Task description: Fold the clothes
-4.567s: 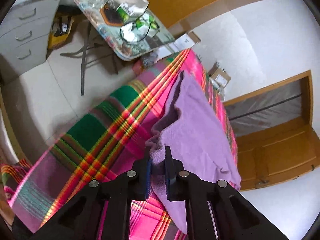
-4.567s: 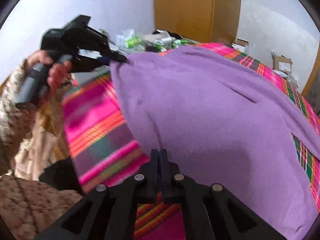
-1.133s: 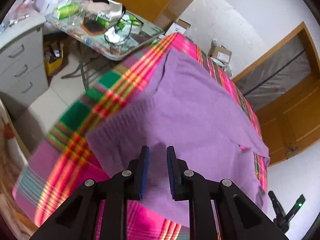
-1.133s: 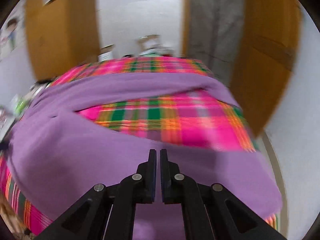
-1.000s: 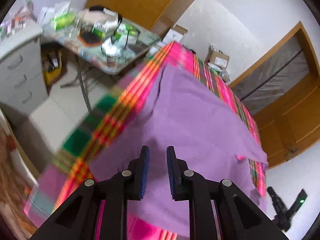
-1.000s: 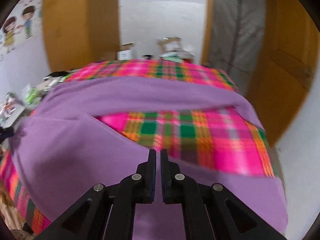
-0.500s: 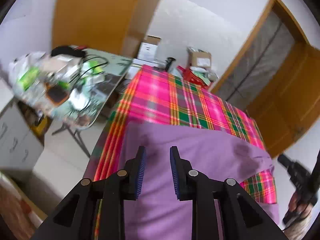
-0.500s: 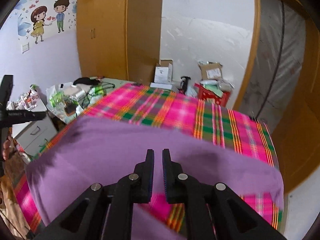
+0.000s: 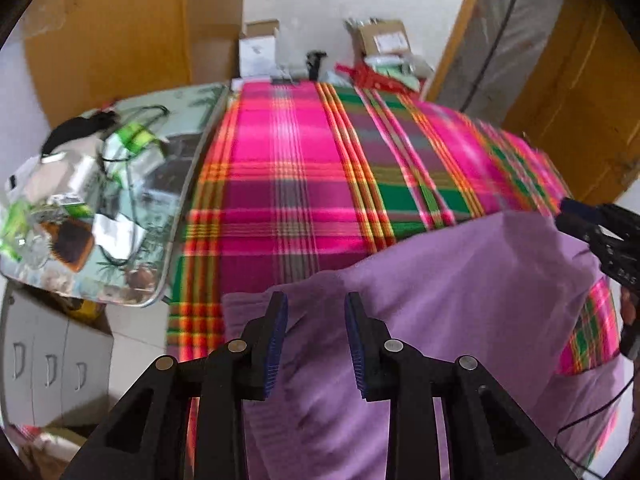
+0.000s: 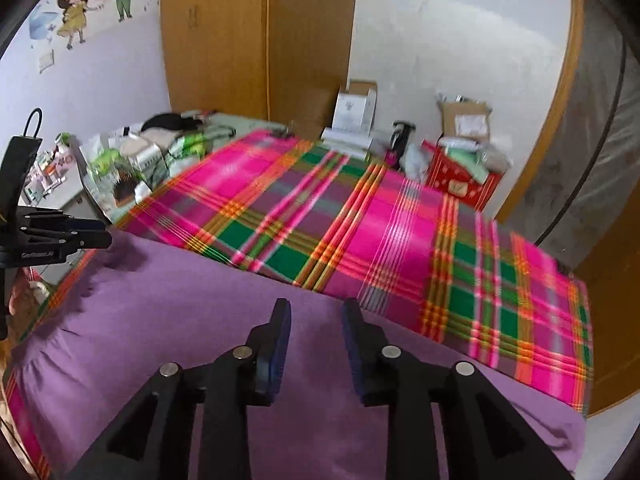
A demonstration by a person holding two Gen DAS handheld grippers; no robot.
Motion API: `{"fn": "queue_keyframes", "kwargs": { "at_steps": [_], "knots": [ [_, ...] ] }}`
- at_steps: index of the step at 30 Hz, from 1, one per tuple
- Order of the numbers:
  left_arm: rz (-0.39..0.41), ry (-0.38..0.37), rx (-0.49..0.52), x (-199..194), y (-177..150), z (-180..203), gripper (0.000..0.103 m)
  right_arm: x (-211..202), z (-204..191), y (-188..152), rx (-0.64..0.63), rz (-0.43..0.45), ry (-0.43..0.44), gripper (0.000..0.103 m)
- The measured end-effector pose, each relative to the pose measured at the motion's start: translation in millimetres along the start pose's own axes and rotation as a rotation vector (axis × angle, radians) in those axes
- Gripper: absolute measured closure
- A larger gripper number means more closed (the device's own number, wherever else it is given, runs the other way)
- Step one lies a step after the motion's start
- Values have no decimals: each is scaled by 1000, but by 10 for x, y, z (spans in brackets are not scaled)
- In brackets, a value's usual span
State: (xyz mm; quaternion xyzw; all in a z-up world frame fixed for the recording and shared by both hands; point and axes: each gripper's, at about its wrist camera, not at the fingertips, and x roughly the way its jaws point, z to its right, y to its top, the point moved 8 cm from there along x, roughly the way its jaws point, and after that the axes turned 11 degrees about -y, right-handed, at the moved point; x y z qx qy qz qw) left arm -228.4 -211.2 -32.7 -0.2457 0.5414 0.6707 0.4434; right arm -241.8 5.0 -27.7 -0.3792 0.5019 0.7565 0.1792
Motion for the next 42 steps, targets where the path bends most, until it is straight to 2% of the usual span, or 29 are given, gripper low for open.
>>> {"fn": "queue_keyframes", "kwargs": {
  "at_steps": [4,7,11,18,23,25,27,28,33,37,40,42],
  "knots": [
    [-3,17,52,125,19,-7,73,272,-89,-16,-36,-22,35,70],
    [-25,53,66,210,10,-45,73,411,-149,5,-51,-31,60,67],
    [-46,63,80,295,1,-62,73,572,-213,-12,-83,-52,74,65],
    [-36,57,109,329,41,-75,72,742,-303,-83,-101,-102,153,61],
    [-36,74,185,346,62,-30,70,803,-336,-83,-124,-94,152,59],
    [-31,75,188,356,86,-35,68,825,-337,-65,-122,-89,149,58],
    [-14,91,184,369,107,-73,55,853,-337,-53,-115,-86,147,56],
    [-6,100,181,373,116,-92,55,864,-336,-47,-111,-87,151,55],
    [-10,36,219,397,83,-34,55,885,-334,-39,-126,-89,177,55],
    [8,13,297,410,79,28,54,898,-337,-34,-127,-89,190,54],
    [20,-25,256,387,73,-1,55,899,-330,-37,-122,-83,193,54],
    [19,-27,274,376,57,25,55,900,-334,-37,-124,-81,195,54]
  ]
}}
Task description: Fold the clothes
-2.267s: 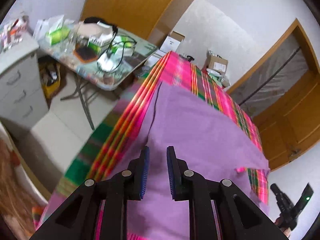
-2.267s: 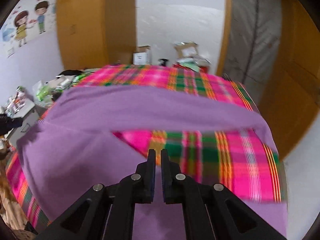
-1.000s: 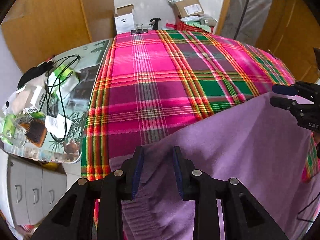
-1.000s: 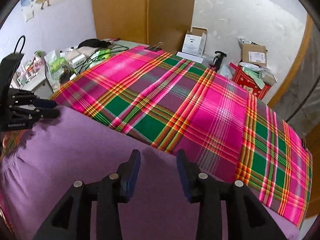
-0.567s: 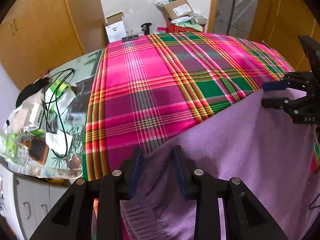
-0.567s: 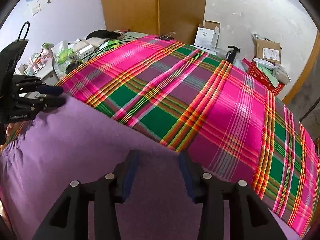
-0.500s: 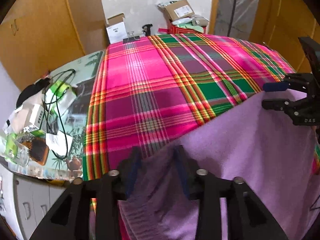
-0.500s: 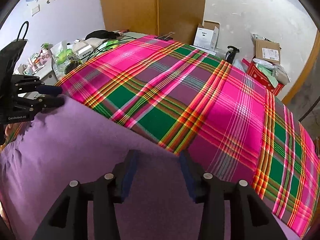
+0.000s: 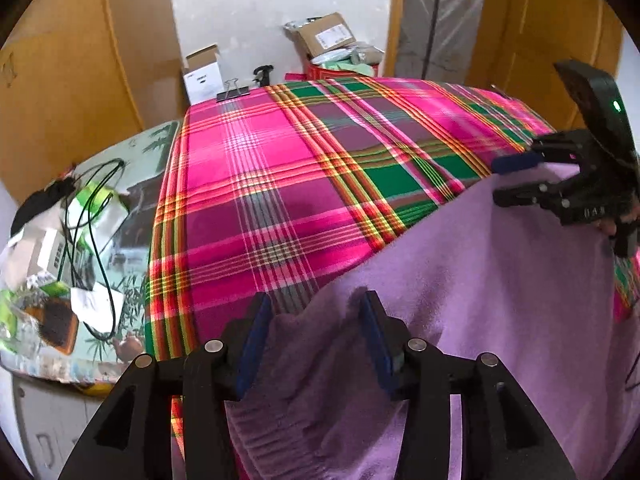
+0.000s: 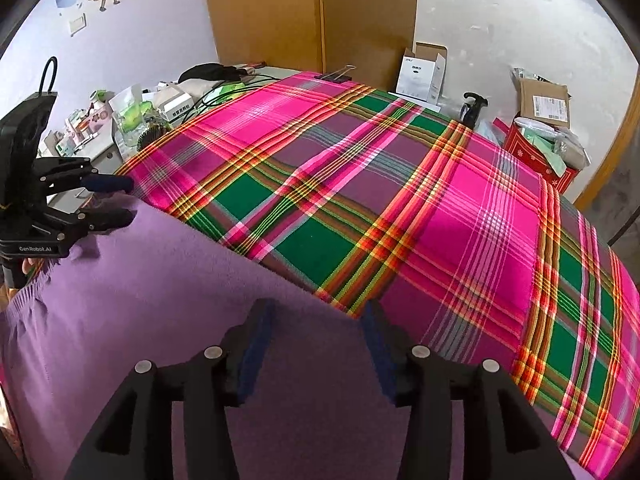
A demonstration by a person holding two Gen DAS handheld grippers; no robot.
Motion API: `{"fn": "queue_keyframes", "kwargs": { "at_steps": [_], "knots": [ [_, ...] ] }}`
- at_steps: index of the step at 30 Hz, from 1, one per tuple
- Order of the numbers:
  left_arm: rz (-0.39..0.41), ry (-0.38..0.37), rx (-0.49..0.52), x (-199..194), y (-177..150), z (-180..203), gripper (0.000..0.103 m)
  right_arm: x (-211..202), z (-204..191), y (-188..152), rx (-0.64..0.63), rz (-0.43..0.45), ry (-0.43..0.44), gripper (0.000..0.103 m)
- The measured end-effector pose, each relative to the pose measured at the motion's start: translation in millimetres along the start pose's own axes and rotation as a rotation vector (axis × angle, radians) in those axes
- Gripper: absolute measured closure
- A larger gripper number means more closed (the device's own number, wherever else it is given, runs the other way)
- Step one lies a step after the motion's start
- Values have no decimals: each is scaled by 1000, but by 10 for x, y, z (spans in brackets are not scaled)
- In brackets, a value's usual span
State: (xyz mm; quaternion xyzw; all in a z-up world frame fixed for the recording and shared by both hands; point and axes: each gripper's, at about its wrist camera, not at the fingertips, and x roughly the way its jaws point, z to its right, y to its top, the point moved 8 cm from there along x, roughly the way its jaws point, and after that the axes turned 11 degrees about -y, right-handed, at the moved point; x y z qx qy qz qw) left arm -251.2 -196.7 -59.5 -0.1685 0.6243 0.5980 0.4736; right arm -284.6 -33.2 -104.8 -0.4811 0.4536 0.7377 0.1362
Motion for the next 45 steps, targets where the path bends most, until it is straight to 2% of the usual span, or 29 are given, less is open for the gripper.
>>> {"fn": "queue_keyframes", "kwargs": {
  "at_steps": [4,7,8,9,10,11,12,15,20,33,45],
  "knots": [
    [-11,-12,13,12,0,3,55,-8,-15,-4,-6,0,1,56],
    [-30,-23,28,18,0,12,60,-28,-62,-7,-15,8,19,68],
    [-33,-25,30,16,-1,20,67,-34,-81,-9,-19,10,24,74],
    [-35,-30,36,14,-2,40,81,-39,-97,-10,-23,11,27,78],
    [-35,-37,42,13,-7,66,90,-44,-110,-10,-26,11,26,79],
    [-35,-43,48,12,-11,91,94,-49,-124,-9,-30,11,26,84],
    [-34,-37,52,13,-8,95,95,-56,-137,-9,-35,10,23,90],
    [-26,-26,54,2,-3,101,98,-89,-175,-15,-56,12,-13,97],
    [7,1,43,-93,33,90,100,-271,-214,-4,-83,61,-81,98],
    [155,58,55,-737,171,255,100,-1092,-405,87,-70,210,-150,98],
    [241,116,90,-1343,-94,582,100,-1844,-828,-187,-102,289,-191,98]
  ]
}}
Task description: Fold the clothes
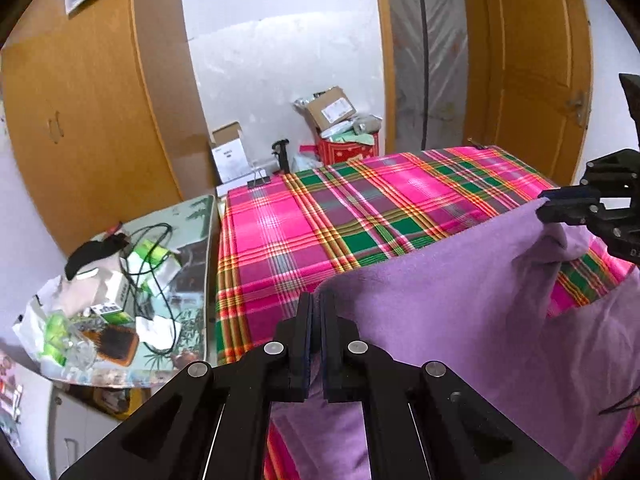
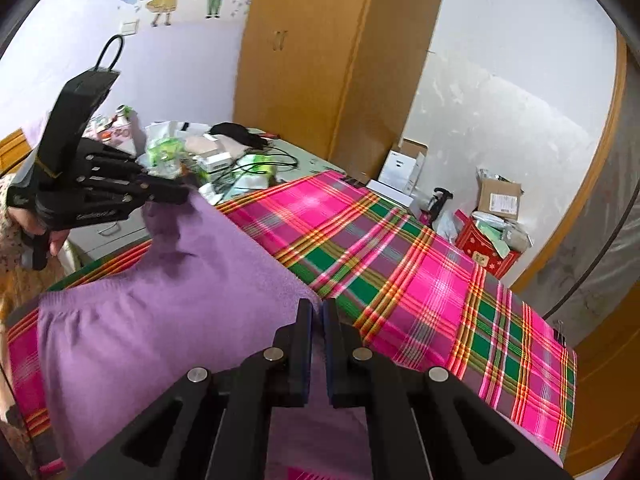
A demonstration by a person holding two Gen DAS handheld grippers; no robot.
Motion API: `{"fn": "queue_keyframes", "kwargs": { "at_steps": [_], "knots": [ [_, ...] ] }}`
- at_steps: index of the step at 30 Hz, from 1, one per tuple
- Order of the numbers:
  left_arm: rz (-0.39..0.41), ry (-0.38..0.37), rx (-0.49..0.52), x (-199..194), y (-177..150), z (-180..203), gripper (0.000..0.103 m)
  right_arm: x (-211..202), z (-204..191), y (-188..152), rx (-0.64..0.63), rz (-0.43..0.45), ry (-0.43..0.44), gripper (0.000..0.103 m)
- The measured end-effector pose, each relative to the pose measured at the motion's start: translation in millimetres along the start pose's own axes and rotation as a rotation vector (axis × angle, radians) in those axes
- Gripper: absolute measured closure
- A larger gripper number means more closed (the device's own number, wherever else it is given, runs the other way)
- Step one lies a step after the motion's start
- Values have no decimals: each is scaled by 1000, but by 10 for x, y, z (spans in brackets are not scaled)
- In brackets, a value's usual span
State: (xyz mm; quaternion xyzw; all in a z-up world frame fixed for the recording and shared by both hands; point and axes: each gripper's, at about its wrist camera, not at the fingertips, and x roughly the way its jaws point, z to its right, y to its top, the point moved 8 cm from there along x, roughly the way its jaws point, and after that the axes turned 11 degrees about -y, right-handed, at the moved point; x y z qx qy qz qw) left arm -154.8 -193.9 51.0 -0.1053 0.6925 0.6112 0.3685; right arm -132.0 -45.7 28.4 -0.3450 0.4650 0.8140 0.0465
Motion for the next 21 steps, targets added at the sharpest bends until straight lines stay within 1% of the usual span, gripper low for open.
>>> {"fn": "queue_keyframes", "kwargs": {
  "at_steps": [3,7,12,17,21],
  "knots": [
    [42,9,4,-218,-63,76,100,-194,-116,-51,-3,14,2,98],
    [67,16,3,-426,-196,173,100,-410,-245,-135,-3,22,2,98],
    [79,17,-6,-619,-380,300,100,-632,-410,-243,-4,30,-2,98],
    [84,11,-16,-768,-567,430,100,-843,-579,-419,-8,35,-6,98],
    [68,2,-42,-832,-856,533,100,-957,-733,-611,-12,27,-4,99]
  ]
}}
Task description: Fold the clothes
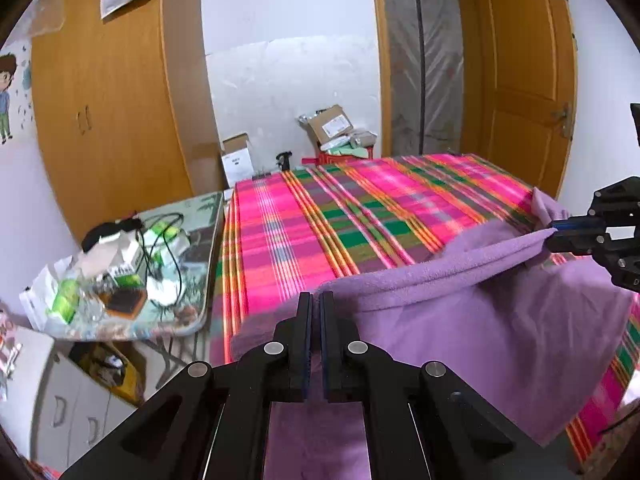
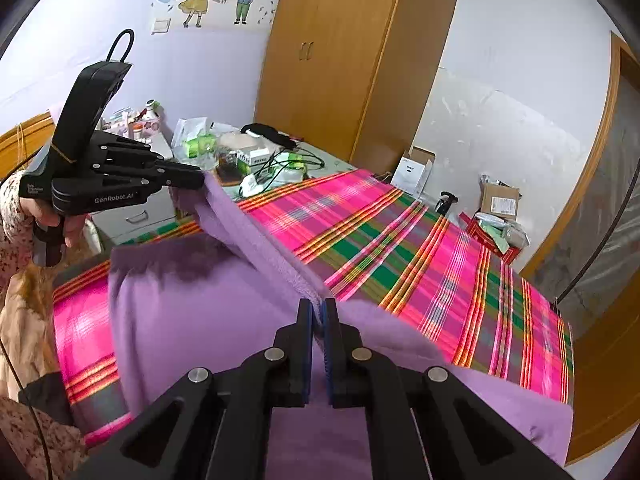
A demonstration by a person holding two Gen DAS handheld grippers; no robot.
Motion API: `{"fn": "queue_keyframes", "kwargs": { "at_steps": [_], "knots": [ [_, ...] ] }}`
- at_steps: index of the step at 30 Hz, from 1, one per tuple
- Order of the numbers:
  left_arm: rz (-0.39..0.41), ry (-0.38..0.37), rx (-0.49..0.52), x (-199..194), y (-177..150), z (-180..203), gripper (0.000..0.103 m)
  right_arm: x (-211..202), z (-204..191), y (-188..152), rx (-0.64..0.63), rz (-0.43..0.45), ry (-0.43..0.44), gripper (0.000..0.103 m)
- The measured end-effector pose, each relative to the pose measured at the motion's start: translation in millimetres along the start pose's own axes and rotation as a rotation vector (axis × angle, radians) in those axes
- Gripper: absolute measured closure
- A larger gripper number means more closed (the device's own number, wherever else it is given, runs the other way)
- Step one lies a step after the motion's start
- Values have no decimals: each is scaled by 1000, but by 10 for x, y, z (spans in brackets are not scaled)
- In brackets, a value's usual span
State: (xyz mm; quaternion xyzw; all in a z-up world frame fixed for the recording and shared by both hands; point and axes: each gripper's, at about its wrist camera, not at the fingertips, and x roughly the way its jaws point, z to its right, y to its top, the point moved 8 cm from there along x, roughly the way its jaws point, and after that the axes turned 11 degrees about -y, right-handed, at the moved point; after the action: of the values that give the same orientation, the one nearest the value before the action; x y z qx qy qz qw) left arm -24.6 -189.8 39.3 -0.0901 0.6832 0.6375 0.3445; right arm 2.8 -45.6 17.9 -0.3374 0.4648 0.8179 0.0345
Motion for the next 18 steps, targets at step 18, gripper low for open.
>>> {"fn": "queue_keyframes", "kwargs": {
  "at_steps": [18],
  "knots": [
    [3,-72,-396,-232,-919,-126,81,-36,-348,-763,78,-55,36,99]
  ]
}}
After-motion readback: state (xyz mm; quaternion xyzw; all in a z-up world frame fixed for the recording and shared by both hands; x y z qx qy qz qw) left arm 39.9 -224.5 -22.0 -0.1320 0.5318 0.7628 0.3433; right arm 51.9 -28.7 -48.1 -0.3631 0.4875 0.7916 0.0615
